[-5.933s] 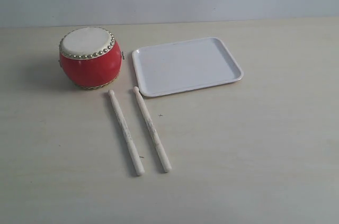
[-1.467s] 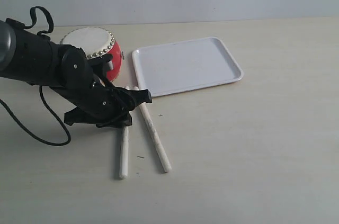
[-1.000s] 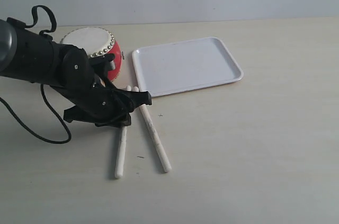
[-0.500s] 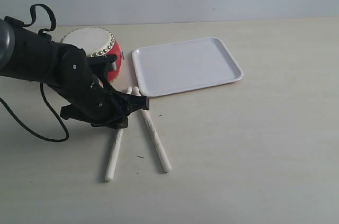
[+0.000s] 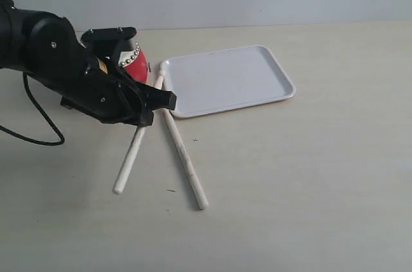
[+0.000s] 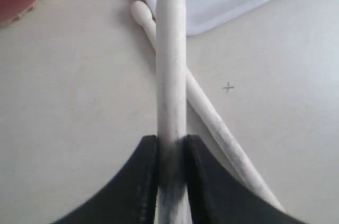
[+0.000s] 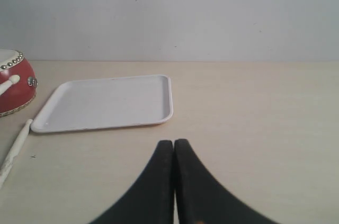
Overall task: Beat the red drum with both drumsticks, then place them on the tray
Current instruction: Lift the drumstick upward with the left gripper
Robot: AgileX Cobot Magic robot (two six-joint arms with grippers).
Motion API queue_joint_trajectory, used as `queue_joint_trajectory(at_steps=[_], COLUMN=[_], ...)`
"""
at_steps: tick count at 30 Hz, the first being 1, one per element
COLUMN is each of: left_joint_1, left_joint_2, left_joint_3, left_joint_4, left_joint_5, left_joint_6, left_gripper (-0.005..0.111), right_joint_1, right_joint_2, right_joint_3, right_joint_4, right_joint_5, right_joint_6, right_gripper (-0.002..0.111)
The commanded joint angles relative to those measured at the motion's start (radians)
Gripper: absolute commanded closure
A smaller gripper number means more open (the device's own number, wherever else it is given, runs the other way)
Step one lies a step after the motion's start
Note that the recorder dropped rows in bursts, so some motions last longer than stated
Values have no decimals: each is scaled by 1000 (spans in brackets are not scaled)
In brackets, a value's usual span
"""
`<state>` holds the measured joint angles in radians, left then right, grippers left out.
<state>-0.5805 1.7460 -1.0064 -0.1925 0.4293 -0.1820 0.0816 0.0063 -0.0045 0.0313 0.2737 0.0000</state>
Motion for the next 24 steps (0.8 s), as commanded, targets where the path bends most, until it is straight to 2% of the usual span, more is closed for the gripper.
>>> queue_joint_trajectory(at_steps=[1, 4, 10, 16, 24], left_joint_1=[-4, -4, -4, -4, -4], left_joint_2=[-90, -149, -301, -515, -838], left_joint_3=[3, 3, 3, 3, 68], left_joint_4=[6, 6, 6, 6, 2], left_joint_5=[32, 54, 65, 105, 110], left_joint_6=[91, 161, 182, 182, 225], left_gripper=[107, 107, 107, 107, 107], right_joint_1=[-8, -8, -8, -8, -8], right_joint_2=[-6, -6, -6, -6, -6], right_joint_3=[4, 4, 4, 4, 4], right_joint_4=[-2, -2, -2, -2, -2], right_joint_5=[-7, -7, -7, -7, -7], right_joint_6=[0, 0, 0, 0, 0], right_gripper=[108, 108, 108, 108, 108])
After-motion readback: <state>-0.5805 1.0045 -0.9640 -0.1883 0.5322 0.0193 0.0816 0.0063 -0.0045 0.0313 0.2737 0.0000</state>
